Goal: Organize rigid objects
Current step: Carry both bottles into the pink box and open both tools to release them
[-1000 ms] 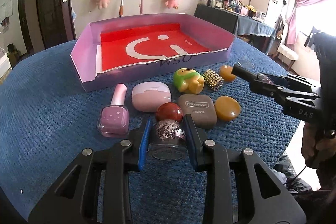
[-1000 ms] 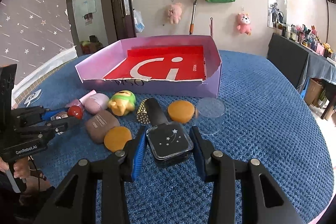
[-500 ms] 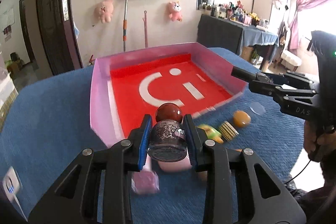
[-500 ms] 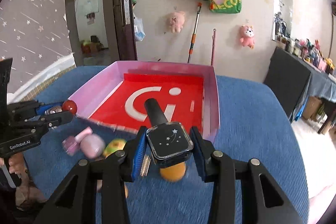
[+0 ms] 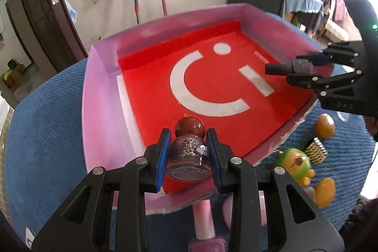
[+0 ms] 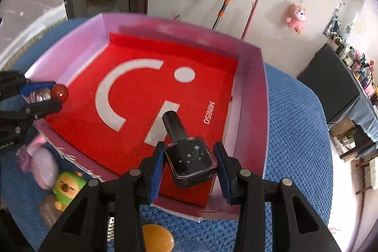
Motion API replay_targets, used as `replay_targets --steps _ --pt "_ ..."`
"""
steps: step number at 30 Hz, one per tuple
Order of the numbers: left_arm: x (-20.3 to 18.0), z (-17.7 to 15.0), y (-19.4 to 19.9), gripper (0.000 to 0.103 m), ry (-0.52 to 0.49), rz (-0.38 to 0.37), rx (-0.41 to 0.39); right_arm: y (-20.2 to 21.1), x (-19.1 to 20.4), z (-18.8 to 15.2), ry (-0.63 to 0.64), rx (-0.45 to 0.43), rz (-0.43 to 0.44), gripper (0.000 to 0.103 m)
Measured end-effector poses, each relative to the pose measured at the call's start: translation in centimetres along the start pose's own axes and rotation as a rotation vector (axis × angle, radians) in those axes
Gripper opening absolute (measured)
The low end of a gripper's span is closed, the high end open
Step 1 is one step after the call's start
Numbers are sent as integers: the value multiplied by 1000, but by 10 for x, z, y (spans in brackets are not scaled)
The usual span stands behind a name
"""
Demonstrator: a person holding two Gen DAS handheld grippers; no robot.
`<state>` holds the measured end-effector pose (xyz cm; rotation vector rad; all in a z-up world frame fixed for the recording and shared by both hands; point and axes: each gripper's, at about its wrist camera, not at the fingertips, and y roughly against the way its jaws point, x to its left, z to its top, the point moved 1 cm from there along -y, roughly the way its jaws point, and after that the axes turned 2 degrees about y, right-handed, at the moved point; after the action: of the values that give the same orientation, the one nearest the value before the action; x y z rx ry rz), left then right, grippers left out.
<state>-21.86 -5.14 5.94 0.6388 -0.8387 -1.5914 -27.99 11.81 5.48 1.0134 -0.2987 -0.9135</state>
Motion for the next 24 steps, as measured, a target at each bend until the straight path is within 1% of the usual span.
replay_targets --steps 3,7,12,24 --pt "0 -1 -10 29 -28 11 30 -4 5 0 42 16 -26 44" --pt "0 -2 -18 29 -47 19 58 -8 12 0 88 50 -39 44" --pt "0 -1 -20 29 -55 32 61 -13 15 3 129 82 -66 44" --pt "-1 1 -20 29 -67 23 74 -14 14 4 172 123 -59 44"
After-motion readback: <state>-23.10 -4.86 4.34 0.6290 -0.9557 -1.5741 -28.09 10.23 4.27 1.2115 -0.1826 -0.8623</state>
